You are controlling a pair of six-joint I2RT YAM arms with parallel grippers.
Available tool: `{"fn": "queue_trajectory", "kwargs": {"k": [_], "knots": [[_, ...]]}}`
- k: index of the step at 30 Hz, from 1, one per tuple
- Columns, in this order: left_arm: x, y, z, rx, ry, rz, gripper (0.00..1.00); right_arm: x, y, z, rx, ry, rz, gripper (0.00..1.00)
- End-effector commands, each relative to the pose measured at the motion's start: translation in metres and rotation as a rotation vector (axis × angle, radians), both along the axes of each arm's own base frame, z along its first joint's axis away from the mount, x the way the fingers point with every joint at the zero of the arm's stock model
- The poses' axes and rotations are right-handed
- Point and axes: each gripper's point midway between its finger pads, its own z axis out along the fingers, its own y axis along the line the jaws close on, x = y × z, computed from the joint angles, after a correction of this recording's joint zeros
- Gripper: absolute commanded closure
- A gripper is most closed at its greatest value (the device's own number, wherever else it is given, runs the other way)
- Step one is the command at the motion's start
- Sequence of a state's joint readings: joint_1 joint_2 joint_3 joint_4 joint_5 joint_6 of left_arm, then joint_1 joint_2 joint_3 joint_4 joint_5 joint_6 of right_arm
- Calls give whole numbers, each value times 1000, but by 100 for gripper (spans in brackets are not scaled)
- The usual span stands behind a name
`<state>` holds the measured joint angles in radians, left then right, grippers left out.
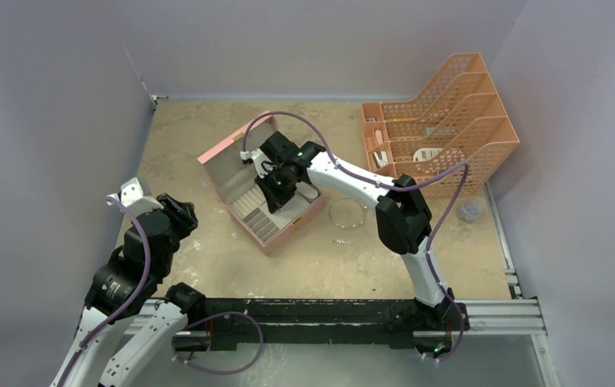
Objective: Organize the mixed jewelry
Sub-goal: Place the jewelry in the jewelry box.
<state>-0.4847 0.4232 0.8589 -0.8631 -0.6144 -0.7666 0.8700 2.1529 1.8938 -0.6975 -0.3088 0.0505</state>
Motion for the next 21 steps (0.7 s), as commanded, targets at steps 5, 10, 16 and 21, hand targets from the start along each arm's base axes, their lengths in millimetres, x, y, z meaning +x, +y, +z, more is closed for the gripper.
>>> {"fn": "queue_trajectory", "kwargs": {"k": [5,10,16,21], "knots": [[1,2,14,-12,-39,12,60,-25,-16,2,-41,62,40,100],[1,2,14,-10,-38,13,60,-18,-12,-2,-49,48,19,100],[1,3,14,-10,-39,15,60,-15,-10,-13,-73,66,-24,100],[1,3,14,-10,-40,13,60,-9,-11,-15,-85,51,-59,100]]}}
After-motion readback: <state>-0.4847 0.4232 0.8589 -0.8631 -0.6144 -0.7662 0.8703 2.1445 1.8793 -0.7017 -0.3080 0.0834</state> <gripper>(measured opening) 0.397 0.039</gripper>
